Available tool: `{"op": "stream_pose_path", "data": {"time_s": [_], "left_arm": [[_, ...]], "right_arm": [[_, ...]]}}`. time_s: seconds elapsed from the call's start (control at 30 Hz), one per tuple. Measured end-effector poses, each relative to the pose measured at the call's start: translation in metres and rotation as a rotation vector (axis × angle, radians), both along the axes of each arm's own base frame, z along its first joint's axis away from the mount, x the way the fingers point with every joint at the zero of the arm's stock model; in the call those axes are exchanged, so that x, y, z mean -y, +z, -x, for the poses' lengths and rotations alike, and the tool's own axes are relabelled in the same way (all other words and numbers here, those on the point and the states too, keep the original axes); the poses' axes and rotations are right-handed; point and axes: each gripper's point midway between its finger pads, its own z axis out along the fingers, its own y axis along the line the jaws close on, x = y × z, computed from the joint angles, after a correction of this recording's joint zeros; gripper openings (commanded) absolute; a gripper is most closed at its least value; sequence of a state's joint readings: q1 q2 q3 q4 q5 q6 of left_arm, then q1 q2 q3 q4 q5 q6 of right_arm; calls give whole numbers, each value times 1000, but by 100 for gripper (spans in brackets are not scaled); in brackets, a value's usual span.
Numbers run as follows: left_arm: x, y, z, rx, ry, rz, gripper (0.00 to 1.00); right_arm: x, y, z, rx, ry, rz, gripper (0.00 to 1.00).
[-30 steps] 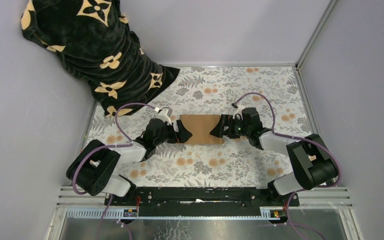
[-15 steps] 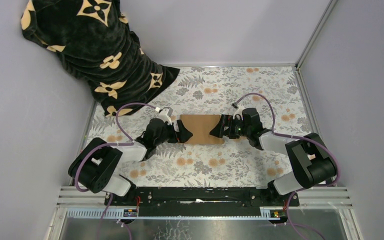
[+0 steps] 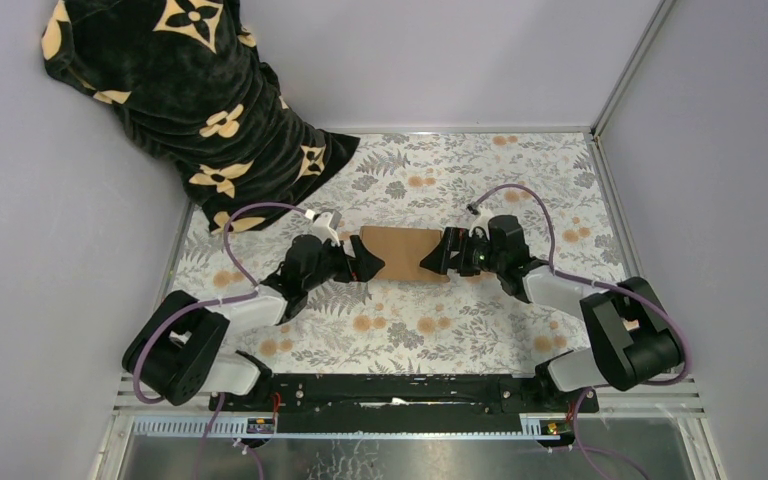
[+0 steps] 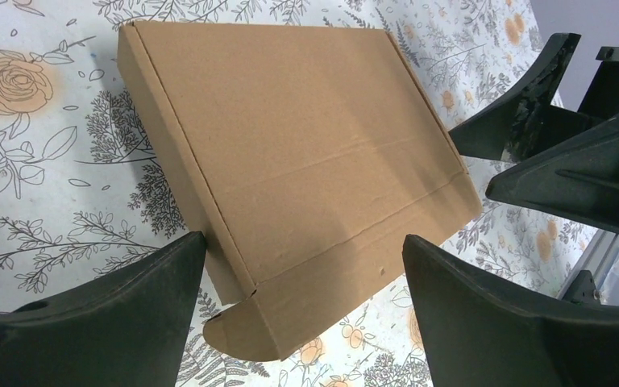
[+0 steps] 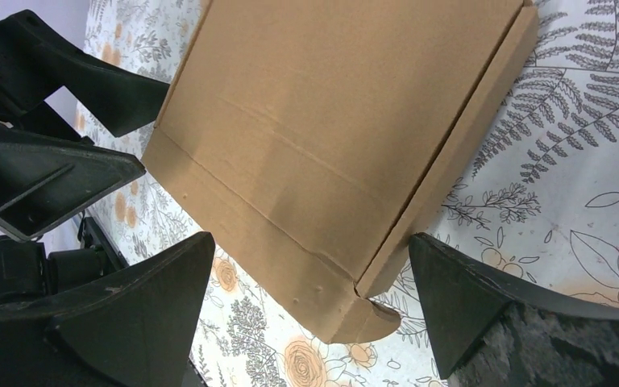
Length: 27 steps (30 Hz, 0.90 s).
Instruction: Fold the paper box
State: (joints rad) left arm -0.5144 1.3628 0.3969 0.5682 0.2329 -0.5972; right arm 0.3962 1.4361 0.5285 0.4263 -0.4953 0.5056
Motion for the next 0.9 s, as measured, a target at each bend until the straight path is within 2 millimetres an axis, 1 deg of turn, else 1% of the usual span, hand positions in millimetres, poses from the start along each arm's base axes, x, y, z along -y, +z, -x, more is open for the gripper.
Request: {"op": "stream_pose_path", "data": {"time_s": [0.37,0.9], "left_arm": [[-1,14,6,14,-13,14,99],[0,35,7,39,-22,32,99]], "right_arm": [[2,28,6,48,4,-22,100],[4,41,16,52,13,-30,100]]}}
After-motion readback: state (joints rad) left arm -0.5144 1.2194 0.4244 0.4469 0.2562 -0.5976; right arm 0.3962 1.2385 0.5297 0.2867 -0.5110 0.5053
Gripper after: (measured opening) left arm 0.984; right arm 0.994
